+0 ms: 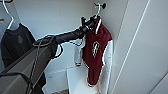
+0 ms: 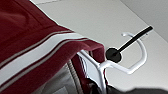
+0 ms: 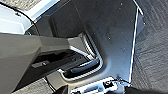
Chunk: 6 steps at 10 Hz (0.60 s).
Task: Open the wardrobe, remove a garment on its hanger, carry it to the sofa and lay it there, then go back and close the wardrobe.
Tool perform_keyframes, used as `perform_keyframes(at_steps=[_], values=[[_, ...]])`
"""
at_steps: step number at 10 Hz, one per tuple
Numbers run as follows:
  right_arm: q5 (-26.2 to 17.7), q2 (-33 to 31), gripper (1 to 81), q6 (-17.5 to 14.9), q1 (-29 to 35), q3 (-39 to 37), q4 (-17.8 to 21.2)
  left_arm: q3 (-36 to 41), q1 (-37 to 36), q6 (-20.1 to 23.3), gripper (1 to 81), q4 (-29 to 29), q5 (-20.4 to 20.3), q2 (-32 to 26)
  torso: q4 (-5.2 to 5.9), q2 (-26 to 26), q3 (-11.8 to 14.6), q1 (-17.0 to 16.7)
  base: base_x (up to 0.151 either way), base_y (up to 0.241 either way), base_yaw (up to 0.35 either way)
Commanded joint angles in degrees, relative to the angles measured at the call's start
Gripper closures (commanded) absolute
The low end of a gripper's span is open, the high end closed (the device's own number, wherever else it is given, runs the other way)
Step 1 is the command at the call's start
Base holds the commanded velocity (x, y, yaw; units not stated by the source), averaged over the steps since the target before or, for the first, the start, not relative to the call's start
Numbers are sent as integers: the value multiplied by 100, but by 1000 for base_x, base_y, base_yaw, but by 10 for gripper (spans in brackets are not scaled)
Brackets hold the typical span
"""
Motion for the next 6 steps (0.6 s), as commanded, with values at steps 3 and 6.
perform_keyframes(at_steps=[3, 6], values=[[-258, 11, 10, -11, 126, 20, 52, 136, -1829, -894, 811, 1400, -408, -358, 0, 0, -2, 2, 0, 0, 0], [-232, 3, 10, -11, 108, 20, 34, 136, -1979, -1176, 811, 1638, -382, -420, 0, 0, -5, 2, 0, 0, 0]])
